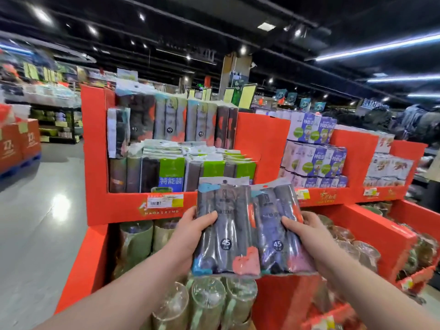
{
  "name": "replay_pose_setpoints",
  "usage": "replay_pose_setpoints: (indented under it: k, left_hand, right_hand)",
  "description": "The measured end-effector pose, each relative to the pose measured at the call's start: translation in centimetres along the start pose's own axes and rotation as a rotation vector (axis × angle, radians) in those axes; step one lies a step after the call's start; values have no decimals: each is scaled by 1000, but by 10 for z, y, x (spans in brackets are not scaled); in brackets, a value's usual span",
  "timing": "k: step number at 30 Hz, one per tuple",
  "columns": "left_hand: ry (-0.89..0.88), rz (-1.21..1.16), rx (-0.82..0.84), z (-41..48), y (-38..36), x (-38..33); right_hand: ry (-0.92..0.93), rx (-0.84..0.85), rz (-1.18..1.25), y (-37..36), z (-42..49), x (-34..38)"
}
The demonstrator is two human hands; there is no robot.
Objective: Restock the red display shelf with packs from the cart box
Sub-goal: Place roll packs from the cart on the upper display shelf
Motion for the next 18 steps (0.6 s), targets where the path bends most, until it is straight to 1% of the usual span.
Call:
replay_pose_setpoints:
  k: [5, 7, 9, 14, 18]
  left_hand:
    - [-59, -44, -48, 28, 21, -29]
    - [-94, -29, -76, 34, 27, -43]
    - [-129, -1, -115, 40, 33, -56]
    - [-202, 26, -233, 53, 46, -82]
    - [-258, 27, -285, 61, 51, -96]
  right_hand:
    - [117, 37, -62, -33, 57, 57]
    - [171, 29, -110, -46, 84, 81]
    - [201, 72, -139, -59, 111, 101]
    - [179, 143, -178, -92, 177, 139]
    - [110, 186, -209, -115, 213, 151]
Point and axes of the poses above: each hand's wrist, its own z-axis towards the middle knuckle, its own y-axis out of the back of the hand, x = y × z, the point moved 4 cm from there along z, towards the middle knuckle, and after that the axes turned 1 degree about x, right-handed, at the moved point
